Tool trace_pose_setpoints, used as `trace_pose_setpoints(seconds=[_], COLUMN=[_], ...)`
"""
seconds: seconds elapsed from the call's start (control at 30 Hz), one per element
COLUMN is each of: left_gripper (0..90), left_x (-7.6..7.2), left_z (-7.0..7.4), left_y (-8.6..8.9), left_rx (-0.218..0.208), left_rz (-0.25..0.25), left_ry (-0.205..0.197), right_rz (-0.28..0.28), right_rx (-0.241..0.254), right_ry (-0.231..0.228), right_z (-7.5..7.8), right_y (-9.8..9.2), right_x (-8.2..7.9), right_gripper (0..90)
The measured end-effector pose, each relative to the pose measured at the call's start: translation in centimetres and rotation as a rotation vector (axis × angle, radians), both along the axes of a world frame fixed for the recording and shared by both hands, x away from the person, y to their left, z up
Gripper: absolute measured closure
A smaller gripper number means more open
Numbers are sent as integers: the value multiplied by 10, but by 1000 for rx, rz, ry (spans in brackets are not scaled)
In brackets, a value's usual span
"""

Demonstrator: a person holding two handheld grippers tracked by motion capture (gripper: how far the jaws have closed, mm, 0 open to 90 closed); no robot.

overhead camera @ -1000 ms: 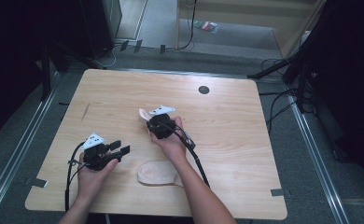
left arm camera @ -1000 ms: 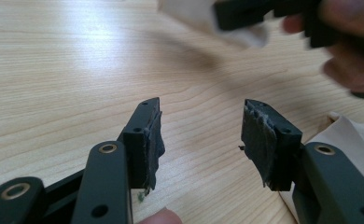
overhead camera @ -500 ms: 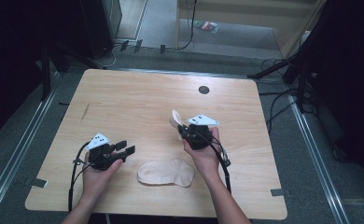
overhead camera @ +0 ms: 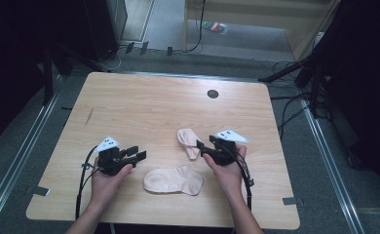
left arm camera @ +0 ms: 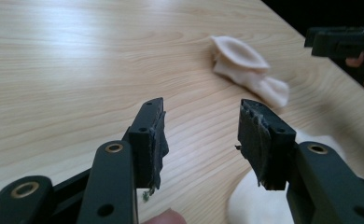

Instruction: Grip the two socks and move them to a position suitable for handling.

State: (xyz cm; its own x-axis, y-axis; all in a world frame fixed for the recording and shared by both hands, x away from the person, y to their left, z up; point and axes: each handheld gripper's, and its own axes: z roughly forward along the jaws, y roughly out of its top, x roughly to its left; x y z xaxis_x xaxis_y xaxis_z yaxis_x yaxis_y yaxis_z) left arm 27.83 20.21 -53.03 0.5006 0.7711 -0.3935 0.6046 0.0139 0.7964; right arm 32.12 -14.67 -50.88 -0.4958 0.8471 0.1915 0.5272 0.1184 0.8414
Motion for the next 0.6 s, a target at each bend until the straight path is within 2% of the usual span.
trace_pose_setpoints(seconds=[0.1, 0.13, 0.17, 0.23, 0.33, 0.5, 0.6], left_gripper=[511, 508, 505, 504, 495, 440, 447], left_x=[12, 21, 21, 34, 52, 72, 83], left_z=[8, 12, 12, 15, 15, 13, 13], left_y=[-19, -31, -31, -46, -63, -86, -99], left_rx=[11, 13, 13, 20, 16, 10, 3], left_rz=[-34, -54, -54, -62, -58, -57, -61], left_ry=[5, 12, 12, 22, 48, 83, 126], right_rz=[-48, -76, -76, -112, -115, -101, -96], right_rx=[12, 29, 29, 43, 39, 40, 37], right_ry=[24, 45, 45, 62, 56, 62, 70], right_z=[-5, -9, -9, -13, -15, -15, -17], right_y=[-17, -24, -24, -30, -32, -30, -28], right_x=[-5, -5, -5, -5, -4, -4, -3], right_gripper=[437, 451, 451, 458, 458, 457, 454])
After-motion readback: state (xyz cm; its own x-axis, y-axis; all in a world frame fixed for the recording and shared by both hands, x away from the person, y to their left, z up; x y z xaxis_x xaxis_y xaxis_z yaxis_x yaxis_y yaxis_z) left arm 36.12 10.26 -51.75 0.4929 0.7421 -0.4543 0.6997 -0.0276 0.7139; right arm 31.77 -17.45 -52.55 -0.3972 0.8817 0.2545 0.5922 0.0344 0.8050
